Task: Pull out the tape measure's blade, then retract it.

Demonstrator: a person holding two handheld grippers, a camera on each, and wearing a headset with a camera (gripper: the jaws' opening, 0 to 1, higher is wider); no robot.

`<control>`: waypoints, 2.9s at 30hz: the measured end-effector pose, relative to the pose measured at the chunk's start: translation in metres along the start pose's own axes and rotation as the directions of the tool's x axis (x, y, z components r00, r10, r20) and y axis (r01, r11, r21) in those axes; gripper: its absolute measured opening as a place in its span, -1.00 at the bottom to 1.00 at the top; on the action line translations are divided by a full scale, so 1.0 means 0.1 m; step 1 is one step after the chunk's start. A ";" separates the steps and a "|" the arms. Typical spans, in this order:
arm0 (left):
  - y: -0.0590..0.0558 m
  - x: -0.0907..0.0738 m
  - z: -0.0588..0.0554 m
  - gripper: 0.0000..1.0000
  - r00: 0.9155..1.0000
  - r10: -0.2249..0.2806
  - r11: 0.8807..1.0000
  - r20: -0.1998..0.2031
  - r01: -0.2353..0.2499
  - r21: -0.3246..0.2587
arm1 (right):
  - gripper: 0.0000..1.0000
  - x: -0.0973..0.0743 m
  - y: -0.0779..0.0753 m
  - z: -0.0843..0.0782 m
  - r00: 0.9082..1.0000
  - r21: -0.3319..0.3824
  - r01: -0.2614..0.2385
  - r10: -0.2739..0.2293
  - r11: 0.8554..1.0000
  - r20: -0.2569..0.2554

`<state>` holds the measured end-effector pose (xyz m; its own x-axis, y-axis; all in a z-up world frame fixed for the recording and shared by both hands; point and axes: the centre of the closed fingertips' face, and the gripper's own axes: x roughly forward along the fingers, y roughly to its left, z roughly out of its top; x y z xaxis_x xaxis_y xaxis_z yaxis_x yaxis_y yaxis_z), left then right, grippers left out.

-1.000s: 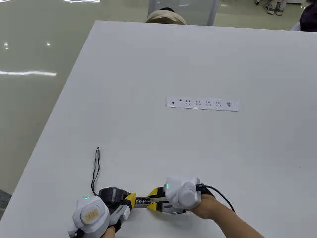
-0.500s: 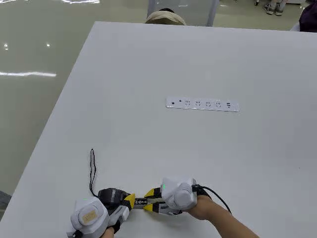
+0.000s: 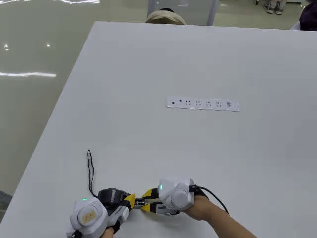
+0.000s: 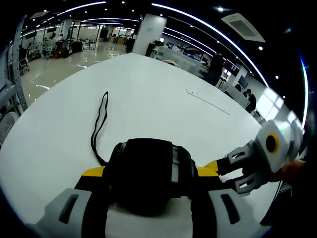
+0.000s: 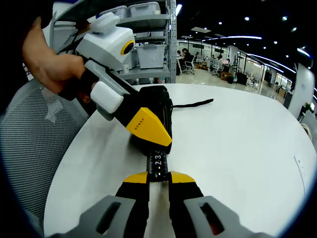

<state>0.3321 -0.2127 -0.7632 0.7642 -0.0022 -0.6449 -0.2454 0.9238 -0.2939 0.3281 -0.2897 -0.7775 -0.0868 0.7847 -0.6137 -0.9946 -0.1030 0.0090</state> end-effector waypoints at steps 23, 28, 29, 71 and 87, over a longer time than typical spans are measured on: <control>0.02 0.00 0.01 0.31 1.000 -0.008 1.000 0.001 0.008 -0.011 | -0.75 0.16 0.01 0.12 1.000 -0.011 -0.011 0.011 1.000 0.019; 0.03 0.00 0.01 0.31 1.000 -0.009 1.000 0.000 0.009 -0.012 | -0.75 0.19 0.02 0.15 1.000 -0.012 -0.014 0.014 1.000 0.024; 0.02 -0.01 0.01 0.31 1.000 -0.010 1.000 0.000 0.010 -0.013 | -0.75 0.20 0.02 0.15 1.000 -0.012 -0.015 0.015 1.000 0.026; 0.04 0.01 0.02 0.33 1.000 -0.006 0.999 -0.011 0.006 -0.040 | -0.72 0.26 0.01 0.18 0.999 -0.004 -0.007 0.007 1.000 0.034; 0.02 -0.02 -0.01 0.35 0.999 0.000 0.998 -0.046 0.002 0.057 | -0.60 0.24 -0.01 0.20 1.000 -0.001 0.009 -0.009 1.000 0.024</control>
<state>0.3291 -0.2110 -0.7635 0.7358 -0.0196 -0.6769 -0.2092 0.9441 -0.2548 0.3257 -0.2589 -0.7766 -0.0791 0.8002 -0.5945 -0.9953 -0.0966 0.0025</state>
